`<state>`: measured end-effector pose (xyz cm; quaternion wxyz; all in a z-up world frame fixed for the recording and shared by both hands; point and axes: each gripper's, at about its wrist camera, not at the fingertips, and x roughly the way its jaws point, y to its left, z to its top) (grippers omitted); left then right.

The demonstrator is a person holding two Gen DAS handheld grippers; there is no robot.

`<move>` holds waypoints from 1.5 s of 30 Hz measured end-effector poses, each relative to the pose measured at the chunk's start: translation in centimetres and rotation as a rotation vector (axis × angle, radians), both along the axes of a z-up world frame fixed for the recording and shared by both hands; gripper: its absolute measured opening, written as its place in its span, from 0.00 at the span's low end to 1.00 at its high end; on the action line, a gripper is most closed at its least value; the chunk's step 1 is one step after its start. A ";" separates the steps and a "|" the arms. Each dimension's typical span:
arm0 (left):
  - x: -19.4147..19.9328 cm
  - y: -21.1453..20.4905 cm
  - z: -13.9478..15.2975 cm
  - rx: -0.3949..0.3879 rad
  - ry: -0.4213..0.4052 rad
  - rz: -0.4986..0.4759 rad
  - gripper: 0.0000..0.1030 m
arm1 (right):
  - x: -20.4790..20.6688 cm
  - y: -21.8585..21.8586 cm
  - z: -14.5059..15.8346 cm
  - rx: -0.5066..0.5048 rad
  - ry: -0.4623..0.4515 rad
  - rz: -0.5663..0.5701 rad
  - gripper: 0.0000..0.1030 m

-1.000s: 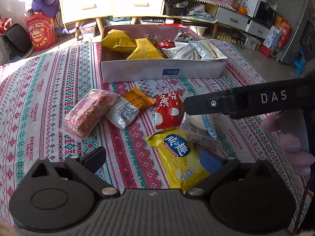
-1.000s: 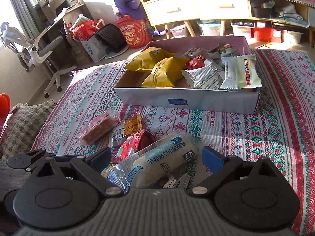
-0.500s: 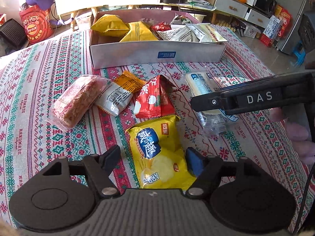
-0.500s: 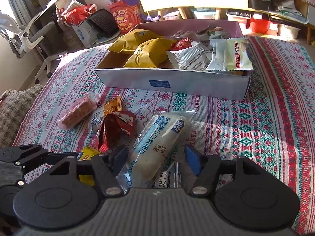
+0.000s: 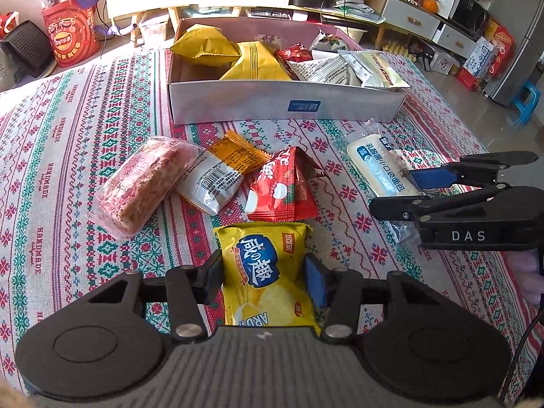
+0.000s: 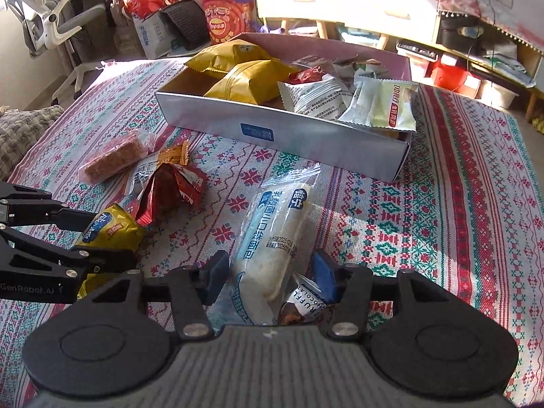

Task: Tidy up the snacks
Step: 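Grasp the blue-printed yellow chip bag left while the right grasps the white milk-bread bag, then carry both bags into the pink box and open both grippers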

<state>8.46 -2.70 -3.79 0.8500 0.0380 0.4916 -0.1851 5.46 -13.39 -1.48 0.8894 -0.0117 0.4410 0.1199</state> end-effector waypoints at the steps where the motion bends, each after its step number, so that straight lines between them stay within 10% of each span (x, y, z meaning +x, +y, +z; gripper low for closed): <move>1: 0.2 0.0 0.0 -0.003 0.000 0.006 0.53 | 0.2 0.1 0.0 -0.008 -0.004 0.004 0.40; 14: 0.1 0.2 0.4 -0.009 0.014 0.026 0.47 | 0.2 -0.6 1.0 0.038 -0.025 -0.019 0.19; 45: 2.1 1.2 5.8 -0.105 -0.122 0.091 0.45 | 1.7 -2.7 5.5 0.238 -0.097 -0.134 0.16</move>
